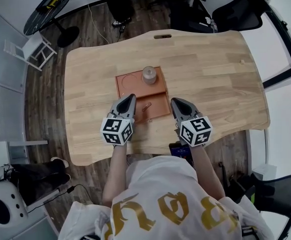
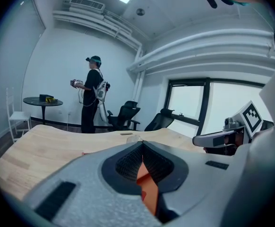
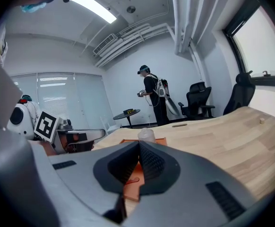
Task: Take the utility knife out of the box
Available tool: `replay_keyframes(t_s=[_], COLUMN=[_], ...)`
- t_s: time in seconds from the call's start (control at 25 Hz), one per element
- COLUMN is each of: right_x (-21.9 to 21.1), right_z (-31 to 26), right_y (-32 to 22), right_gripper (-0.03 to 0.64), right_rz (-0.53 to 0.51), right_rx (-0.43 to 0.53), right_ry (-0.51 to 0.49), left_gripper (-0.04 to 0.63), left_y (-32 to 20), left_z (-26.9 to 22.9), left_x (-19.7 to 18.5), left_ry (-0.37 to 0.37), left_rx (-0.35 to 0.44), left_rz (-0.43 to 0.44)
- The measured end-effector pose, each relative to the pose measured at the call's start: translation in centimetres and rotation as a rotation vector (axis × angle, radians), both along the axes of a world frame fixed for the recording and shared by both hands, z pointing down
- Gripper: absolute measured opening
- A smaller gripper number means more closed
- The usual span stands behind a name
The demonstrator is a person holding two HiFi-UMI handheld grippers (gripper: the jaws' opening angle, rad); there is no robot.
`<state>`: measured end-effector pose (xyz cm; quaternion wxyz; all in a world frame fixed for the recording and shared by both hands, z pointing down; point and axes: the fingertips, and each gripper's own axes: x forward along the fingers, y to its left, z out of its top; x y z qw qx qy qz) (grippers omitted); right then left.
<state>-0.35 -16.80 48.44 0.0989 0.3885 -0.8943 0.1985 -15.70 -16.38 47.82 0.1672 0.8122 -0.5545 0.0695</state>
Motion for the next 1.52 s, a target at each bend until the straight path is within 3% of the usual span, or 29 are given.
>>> replay_keyframes(t_s=[0.32, 0.64, 1.04, 1.2, 1.4, 1.52], right_x=[0.3, -0.4, 0.2, 0.6, 0.5, 0.9], right_z=[1.7, 2.8, 5.1, 5.9, 6.7, 7.2], right_y=[-1.4, -1.4, -2.0, -2.1, -2.4, -2.7], right_gripper=[0.012, 0.011, 0.011, 0.011, 0.011, 0.011], right_rz=[0.009, -0.017, -0.013, -0.007, -0.002, 0.008], right_rx=[-0.042, -0.077, -0.138, -0.159, -0.18, -0.196], right_ry=[0.004, 0.009, 0.023, 0.031, 0.035, 0.039], left_gripper=[0.011, 0.011, 0.011, 0.011, 0.011, 0.012], left_y=[-0.3, 0.1, -0.3, -0.3, -0.1, 0.0], left_z=[2.1, 5.3, 8.5, 9.9, 11.8, 13.3], left_x=[0.1, 0.6, 0.8, 1.3, 2.5, 3.1], left_ry=[0.024, 0.044, -0.019, -0.069, -0.039, -0.064], left_rx=[-0.057, -0.185, -0.263, -0.327, -0.43, -0.499], left_rz=[0.026, 0.058, 0.101, 0.168, 0.234, 0.279])
